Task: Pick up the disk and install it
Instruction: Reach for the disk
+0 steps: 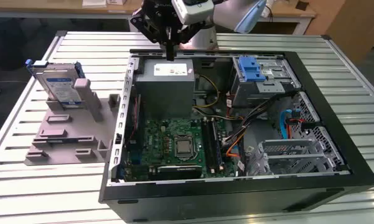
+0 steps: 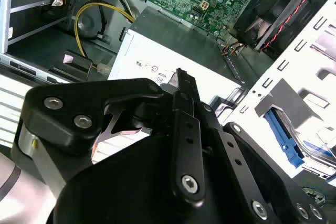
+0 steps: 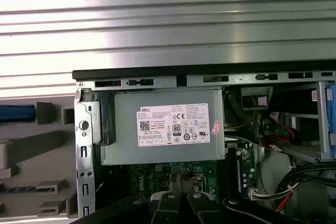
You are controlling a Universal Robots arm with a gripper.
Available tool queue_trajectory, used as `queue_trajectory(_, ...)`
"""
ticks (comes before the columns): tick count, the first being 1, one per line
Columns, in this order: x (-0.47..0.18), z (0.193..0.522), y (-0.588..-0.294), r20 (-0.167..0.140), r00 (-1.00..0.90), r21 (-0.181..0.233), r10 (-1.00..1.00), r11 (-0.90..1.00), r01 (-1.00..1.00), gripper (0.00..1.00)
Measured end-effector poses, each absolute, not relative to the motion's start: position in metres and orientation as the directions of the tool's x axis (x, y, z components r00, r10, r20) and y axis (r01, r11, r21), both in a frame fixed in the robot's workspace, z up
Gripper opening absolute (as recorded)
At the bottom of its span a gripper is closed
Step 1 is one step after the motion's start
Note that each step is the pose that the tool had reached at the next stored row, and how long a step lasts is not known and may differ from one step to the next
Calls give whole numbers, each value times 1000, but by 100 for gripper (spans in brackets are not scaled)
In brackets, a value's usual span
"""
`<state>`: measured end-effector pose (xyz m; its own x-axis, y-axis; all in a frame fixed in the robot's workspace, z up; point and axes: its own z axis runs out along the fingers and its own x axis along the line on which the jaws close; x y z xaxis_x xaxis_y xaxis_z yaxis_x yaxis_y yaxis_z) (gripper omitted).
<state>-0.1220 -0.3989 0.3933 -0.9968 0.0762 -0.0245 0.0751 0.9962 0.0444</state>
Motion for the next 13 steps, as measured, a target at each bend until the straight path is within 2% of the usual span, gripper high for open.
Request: queue_trajectory(13, -125, 393, -399, -24, -997, 44, 76, 996, 75, 11)
